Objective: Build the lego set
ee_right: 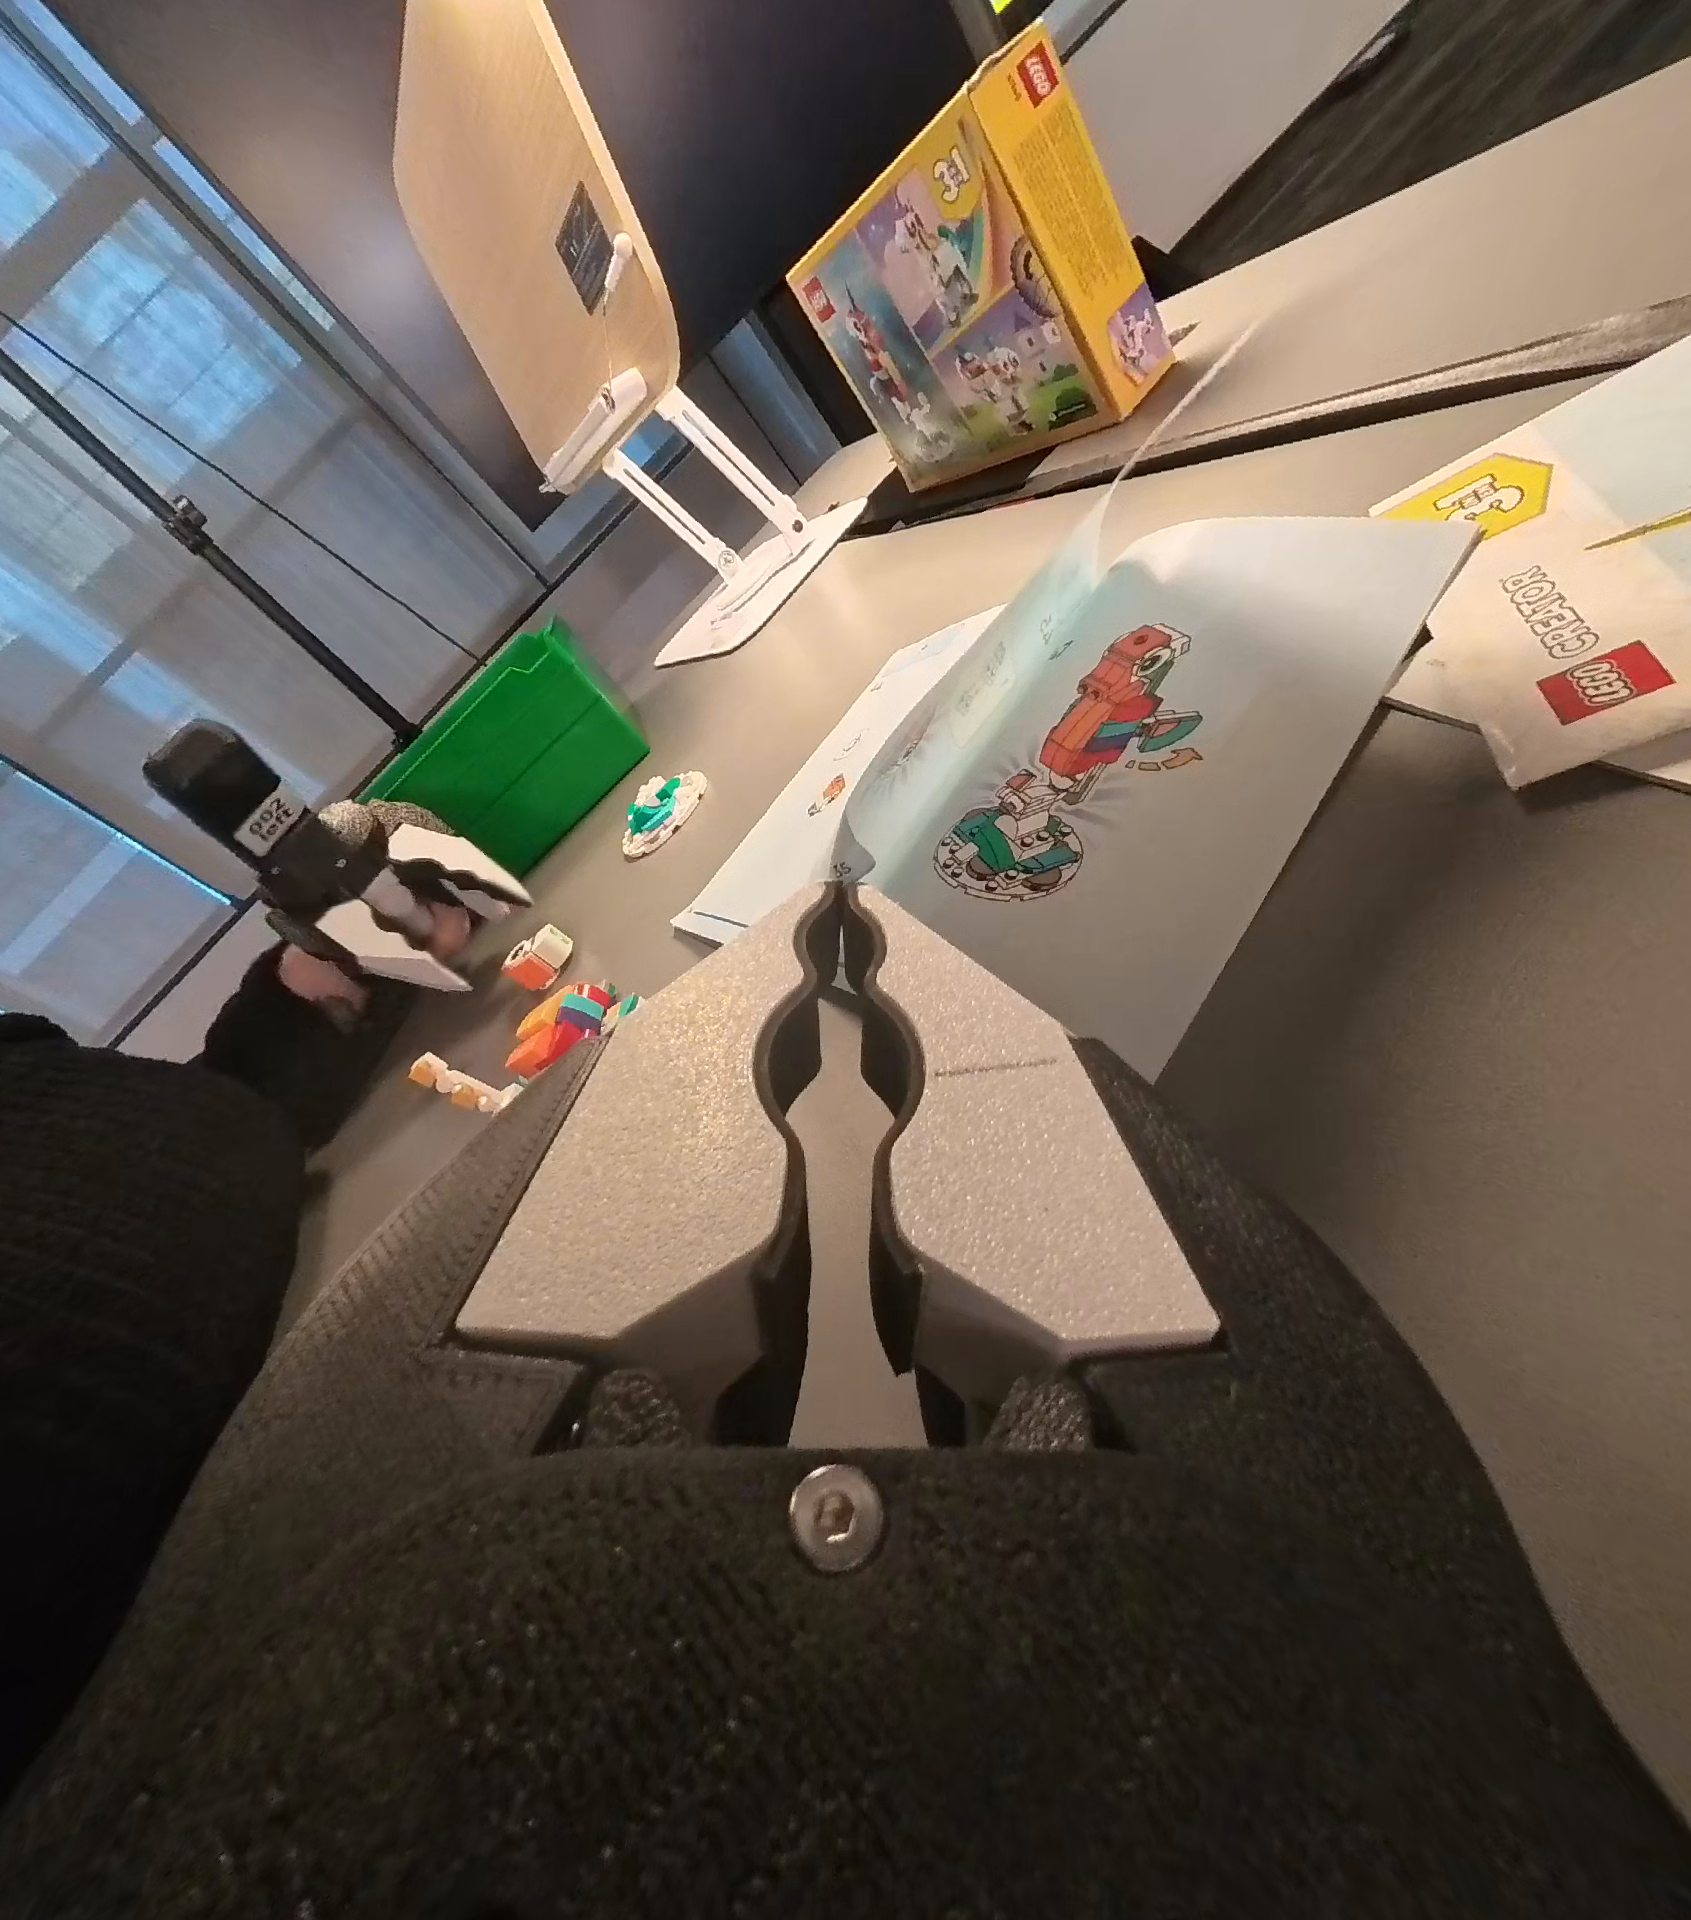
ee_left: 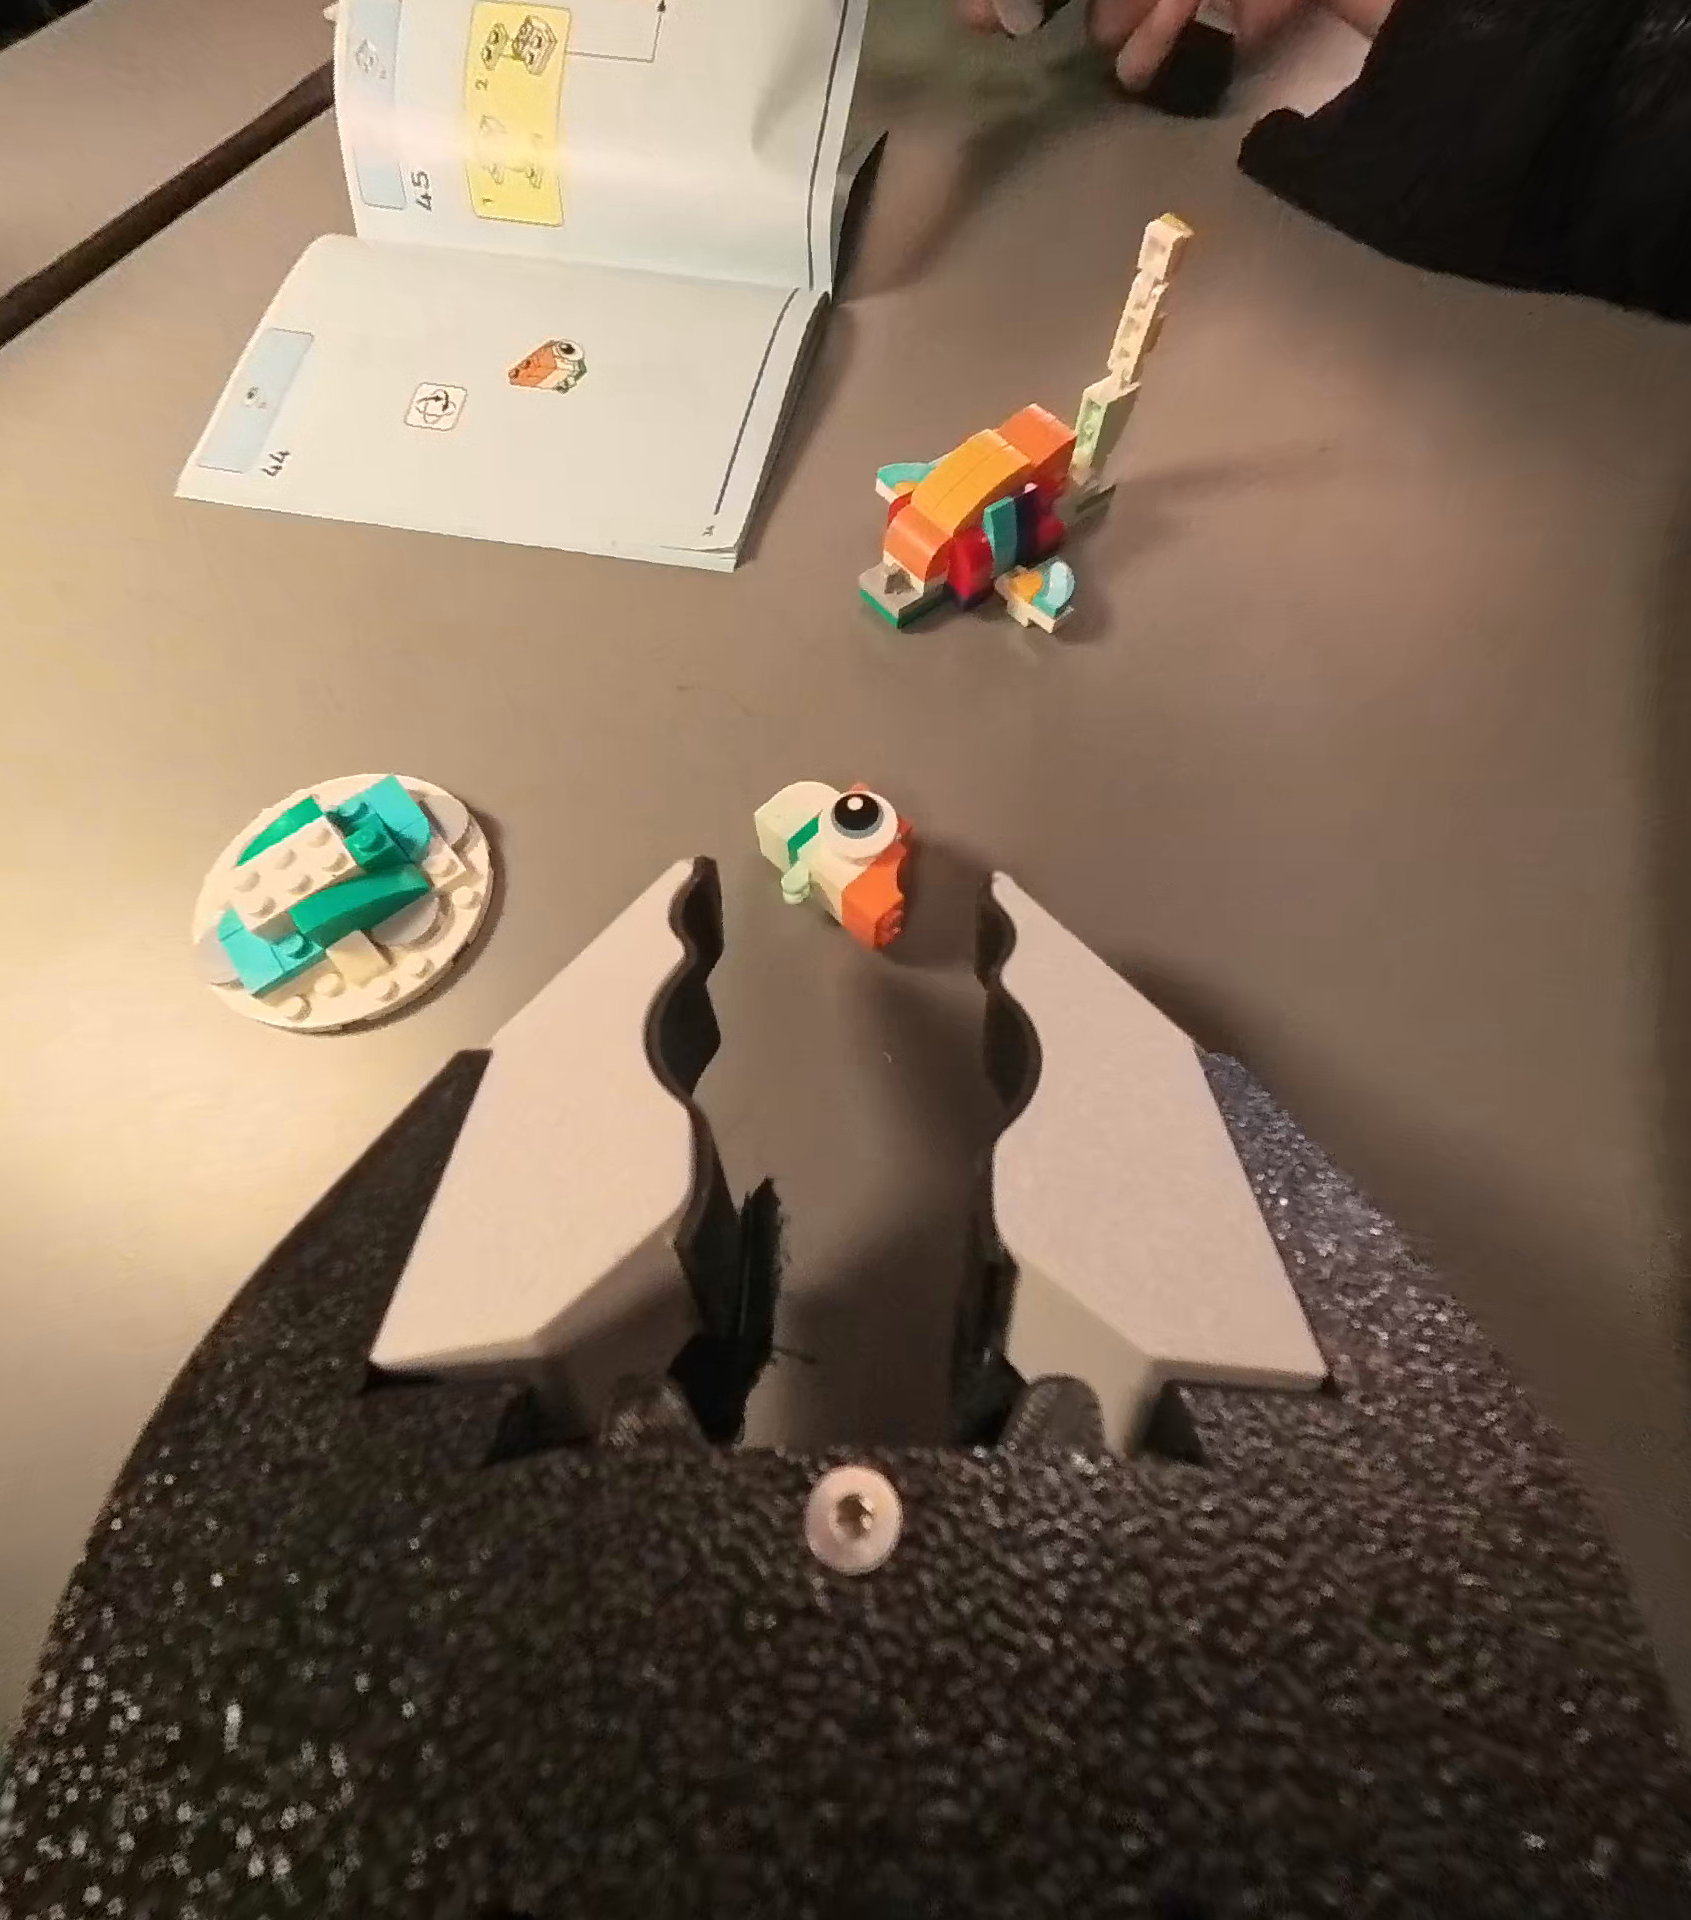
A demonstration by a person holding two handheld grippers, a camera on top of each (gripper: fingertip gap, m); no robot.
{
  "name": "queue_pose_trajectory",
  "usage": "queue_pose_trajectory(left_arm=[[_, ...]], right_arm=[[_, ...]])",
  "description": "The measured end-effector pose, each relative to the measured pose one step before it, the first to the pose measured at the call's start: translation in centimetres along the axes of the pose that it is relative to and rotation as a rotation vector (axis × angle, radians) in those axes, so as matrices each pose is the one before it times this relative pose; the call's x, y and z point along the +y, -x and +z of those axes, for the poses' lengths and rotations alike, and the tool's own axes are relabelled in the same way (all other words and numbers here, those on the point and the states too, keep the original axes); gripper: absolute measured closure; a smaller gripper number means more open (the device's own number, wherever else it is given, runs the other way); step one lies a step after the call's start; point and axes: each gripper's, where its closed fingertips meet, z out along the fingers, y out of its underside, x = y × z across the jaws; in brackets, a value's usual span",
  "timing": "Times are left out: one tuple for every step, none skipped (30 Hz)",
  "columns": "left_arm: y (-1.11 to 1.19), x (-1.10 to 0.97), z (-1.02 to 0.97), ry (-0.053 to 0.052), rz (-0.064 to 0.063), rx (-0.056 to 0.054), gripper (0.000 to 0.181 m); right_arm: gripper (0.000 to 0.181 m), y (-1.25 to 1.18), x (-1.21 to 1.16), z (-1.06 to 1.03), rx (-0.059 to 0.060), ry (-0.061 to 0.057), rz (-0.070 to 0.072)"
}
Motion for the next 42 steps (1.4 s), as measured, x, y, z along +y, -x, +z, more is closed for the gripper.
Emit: queue_pose_trajectory(left_arm=[[-0.046,0.025,0.128,0.0001,0.0022,0.0007,0.135],[-0.020,0.063,0.113,0.0031,0.0024,-0.0006,0.135],[-0.023,0.098,0.117,0.0059,0.0011,-0.0007,0.135],[-0.008,0.103,0.107,0.0058,0.0008,-0.0009,0.135],[-0.013,0.104,0.102,0.0056,0.0007,-0.0010,0.136],[0.094,0.120,0.102,0.0060,-0.0003,-0.0067,0.135],[0.226,0.071,0.095,0.0031,0.0017,-0.0170,0.131],[0.280,0.061,0.089,0.0042,-0.0001,-0.0201,0.127],[0.114,0.110,0.089,0.0078,-0.0044,-0.0076,0.123],[0.061,0.060,0.106,0.0035,-0.0062,-0.0030,0.120],[0.009,0.005,0.066,-0.0013,-0.0034,0.0003,0.120],[-0.025,-0.012,0.054,-0.0025,-0.0012,0.0020,0.120],[0.008,0.000,0.036,-0.0014,-0.0016,0.0000,0.121],[0.048,0.013,0.027,-0.0007,-0.0016,-0.0014,0.123],[0.028,0.022,0.013,0.0005,-0.0020,-0.0001,0.125],[0.010,0.005,-0.005,-0.0001,-0.0020,0.0014,0.126],[0.032,-0.038,-0.034,-0.0029,-0.0010,-0.0007,0.128],[0.070,-0.042,-0.034,-0.0032,0.0003,-0.0038,0.130],[0.058,-0.026,-0.029,-0.0024,0.0012,-0.0031,0.132],[0.007,-0.008,-0.019,-0.0011,-0.0001,0.0007,0.133],[0.009,-0.014,-0.004,-0.0006,-0.0015,0.0002,0.134],[0.015,-0.002,-0.005,-0.0007,-0.0007,-0.0003,0.135],[0.021,-0.014,-0.006,-0.0007,0.0003,-0.0008,0.136],[0.021,-0.008,0.002,-0.0006,0.0009,-0.0020,0.138],[0.007,-0.009,-0.007,-0.0001,0.0016,-0.0007,0.138],[-0.024,0.011,0.013,0.0010,0.0016,0.0008,0.139],[-0.028,0.016,0.011,0.0013,0.0011,0.0008,0.140],[-0.017,0.017,0.012,0.0014,0.0008,0.0009,0.141],[-0.026,0.014,0.013,0.0013,0.0009,0.0016,0.142],[-0.029,0.022,0.005,0.0015,0.0012,0.0015,0.142],[-0.053,0.026,0.023,0.0021,0.0016,0.0027,0.143],[-0.059,0.056,0.010,0.0030,0.0015,0.0032,0.143],[-0.004,0.038,0.018,0.0030,0.0005,-0.0003,0.143],[0.017,0.017,0.000,0.0006,0.0005,-0.0020,0.143],[-0.014,-0.013,-0.009,-0.0007,0.0009,0.0001,0.143],[-0.009,0.015,0.011,0.0011,-0.0005,0.0013,0.143],[-0.018,0.038,0.014,0.0025,-0.0017,0.0017,0.143],[-0.013,0.029,0.001,0.0018,-0.0010,0.0018,0.143],[-0.023,0.012,0.011,0.0008,0.0001,0.0016,0.144],[-0.031,0.016,0.008,0.0011,0.0011,0.0016,0.145],[-0.021,0.029,0.018,0.0020,0.0015,0.0009,0.146],[-0.031,0.029,0.024,0.0026,0.0023,0.0010,0.146]], right_arm=[[0.181,-0.004,0.020,0.004,0.0001,0.0010,0.0005],[0.181,0.002,0.006,0.006,-0.0001,0.0005,0.0001],[0.181,-0.001,0.000,0.000,0.0000,0.0000,-0.0001],[0.181,-0.004,-0.003,0.001,0.0002,-0.0002,-0.0002],[0.181,0.005,0.004,-0.008,0.0000,-0.0002,-0.0004],[0.181,0.000,0.000,0.000,0.0000,0.0000,-0.0001],[0.181,0.003,0.004,0.007,-0.0001,0.0004,0.0002],[0.181,0.003,0.007,0.006,-0.0002,0.0006,0.0000],[0.181,0.001,0.003,-0.002,-0.0001,0.0002,-0.0002],[0.181,0.003,-0.002,0.001,-0.0002,-0.0001,0.0000],[0.181,-0.002,0.009,-0.009,-0.0002,0.0000,0.0004],[0.181,0.003,0.002,0.008,-0.0001,0.0003,0.0001],[0.181,0.002,0.005,-0.002,-0.0002,0.0003,-0.0001],[0.181,0.005,0.004,0.007,-0.0003,0.0003,0.0000],[0.181,-0.004,-0.004,-0.011,-0.0003,0.0001,0.0001],[0.181,0.005,-0.001,0.000,-0.0002,-0.0001,0.0002],[0.181,-0.009,0.003,0.000,-0.0002,0.0001,0.0004],[0.181,0.006,0.004,-0.002,-0.0002,0.0003,0.0004],[0.181,-0.001,-0.001,0.007,-0.0003,0.0004,0.0002],[0.181,-0.003,0.012,-0.001,-0.0001,0.0003,0.0002],[0.181,0.001,0.001,0.000,0.0000,0.0001,0.0003],[0.181,-0.011,-0.008,-0.009,0.0002,-0.0002,0.0001],[0.181,-0.002,0.001,-0.007,0.0005,-0.0004,-0.0003],[0.181,-0.002,-0.006,0.001,0.0008,-0.0003,-0.0008],[0.181,-0.004,-0.004,-0.009,0.0008,-0.0003,-0.0009],[0.181,0.000,-0.005,0.001,0.0007,-0.0002,-0.0005],[0.181,-0.012,-0.003,0.001,0.0007,-0.0002,-0.0003],[0.181,0.006,0.000,-0.002,0.0004,0.0001,-0.0004],[0.181,-0.009,0.004,-0.002,0.0005,0.0003,-0.0004],[0.181,-0.008,0.000,0.000,0.0004,0.0000,-0.0003],[0.181,0.011,-0.005,-0.009,0.0000,-0.0003,-0.0003],[0.181,0.000,-0.003,-0.008,-0.0001,-0.0003,-0.0001],[0.181,-0.009,-0.005,-0.010,0.0000,0.0000,0.0000],[0.181,-0.003,0.005,0.007,0.0002,0.0005,0.0000],[0.181,-0.004,0.001,-0.006,0.0006,0.0006,-0.0003],[0.181,-0.007,0.008,-0.001,0.0007,0.0001,-0.0006],[0.181,0.002,-0.008,-0.007,0.0005,-0.0005,-0.0006],[0.181,0.001,-0.019,-0.005,0.0002,-0.0009,-0.0004],[0.181,0.012,-0.001,-0.010,-0.0004,-0.0012,0.0008],[0.181,0.026,0.001,-0.011,-0.0011,-0.0011,0.0014],[0.181,0.035,0.001,0.004,-0.0005,-0.0007,-0.0003],[0.181,0.026,0.012,-0.007,0.0003,-0.0004,-0.0009]])
